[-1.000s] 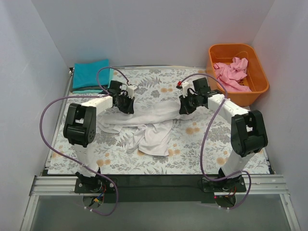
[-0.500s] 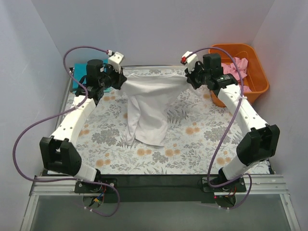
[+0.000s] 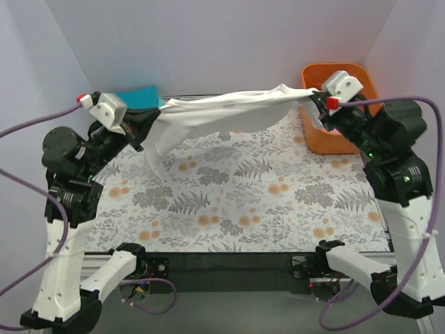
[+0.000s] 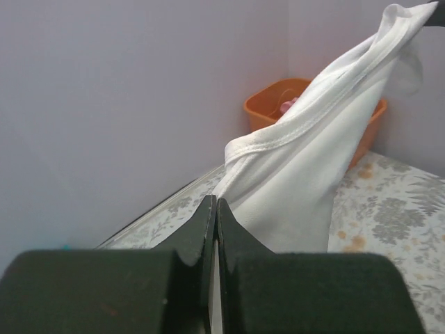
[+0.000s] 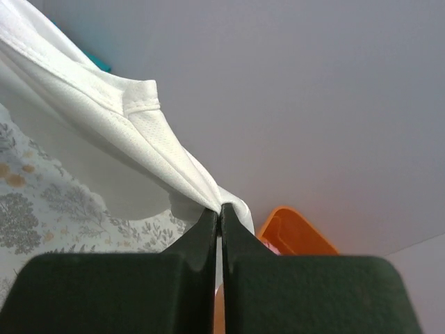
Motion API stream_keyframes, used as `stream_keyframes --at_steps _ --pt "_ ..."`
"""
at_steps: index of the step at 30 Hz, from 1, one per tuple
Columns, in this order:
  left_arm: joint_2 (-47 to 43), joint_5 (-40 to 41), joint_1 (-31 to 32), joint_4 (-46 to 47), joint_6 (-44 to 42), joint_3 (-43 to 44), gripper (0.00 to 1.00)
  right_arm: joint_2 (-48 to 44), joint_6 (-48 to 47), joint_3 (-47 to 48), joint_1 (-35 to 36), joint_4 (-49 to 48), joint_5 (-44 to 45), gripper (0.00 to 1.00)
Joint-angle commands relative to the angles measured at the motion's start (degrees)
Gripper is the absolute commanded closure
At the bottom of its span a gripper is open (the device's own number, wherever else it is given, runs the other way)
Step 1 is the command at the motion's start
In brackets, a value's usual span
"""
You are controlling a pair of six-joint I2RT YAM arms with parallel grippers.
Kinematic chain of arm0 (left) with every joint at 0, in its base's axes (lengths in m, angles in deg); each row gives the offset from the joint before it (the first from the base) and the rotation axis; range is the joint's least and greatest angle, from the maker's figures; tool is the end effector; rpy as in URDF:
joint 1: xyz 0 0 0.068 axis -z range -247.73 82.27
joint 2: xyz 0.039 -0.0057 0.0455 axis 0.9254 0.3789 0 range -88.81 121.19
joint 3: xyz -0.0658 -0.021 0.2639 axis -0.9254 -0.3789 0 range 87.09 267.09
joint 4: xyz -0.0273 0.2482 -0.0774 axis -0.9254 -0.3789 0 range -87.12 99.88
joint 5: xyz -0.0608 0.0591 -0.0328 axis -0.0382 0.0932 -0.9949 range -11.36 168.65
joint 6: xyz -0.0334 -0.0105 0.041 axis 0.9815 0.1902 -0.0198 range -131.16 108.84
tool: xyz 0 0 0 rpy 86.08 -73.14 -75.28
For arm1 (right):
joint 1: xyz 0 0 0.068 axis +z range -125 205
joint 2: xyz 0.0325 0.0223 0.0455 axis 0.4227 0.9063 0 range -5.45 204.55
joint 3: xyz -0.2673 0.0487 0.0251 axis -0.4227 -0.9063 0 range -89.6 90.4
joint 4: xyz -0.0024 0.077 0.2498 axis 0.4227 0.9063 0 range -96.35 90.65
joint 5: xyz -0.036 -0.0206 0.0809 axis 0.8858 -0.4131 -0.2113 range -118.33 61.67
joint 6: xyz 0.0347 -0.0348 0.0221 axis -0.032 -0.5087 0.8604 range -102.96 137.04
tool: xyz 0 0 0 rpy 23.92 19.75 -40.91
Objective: Fold and stack the t-shirts
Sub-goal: Flatten the tshirt out
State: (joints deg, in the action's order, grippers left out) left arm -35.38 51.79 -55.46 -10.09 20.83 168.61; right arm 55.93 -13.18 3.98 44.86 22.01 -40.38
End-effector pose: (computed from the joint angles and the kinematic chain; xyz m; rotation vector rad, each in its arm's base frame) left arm 0.1484 -0.0487 0.5087 0.1464 1.5109 -0.9592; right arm 0.1644 0.0673 0.5339 -0.7859 1.2837 0.0127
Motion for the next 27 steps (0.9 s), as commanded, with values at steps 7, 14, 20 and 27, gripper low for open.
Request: stream_keyframes --at_steps 7,14,20,27 --pt "-5.36 -8.92 -0.76 -12.29 6.32 1.46 1.00 -3.73 -4.58 6.53 -0.96 1.96 8.45 0.99" --pt "2.62 5.62 -0.76 -9.83 16.87 -3.19 1.00 11.08 -10.12 3.98 -0.96 -6.73 8.02 0.99" --pt "11.86 15.07 -2.77 -3.68 19.25 -15.04 1.00 34.17 -10.83 8.36 1.66 -14.90 4.50 0.99" --pt "31.80 11.82 -18.06 5.28 18.65 -18.24 0.98 64.10 -8.19 34.36 8.35 -7.92 11.17 0.58"
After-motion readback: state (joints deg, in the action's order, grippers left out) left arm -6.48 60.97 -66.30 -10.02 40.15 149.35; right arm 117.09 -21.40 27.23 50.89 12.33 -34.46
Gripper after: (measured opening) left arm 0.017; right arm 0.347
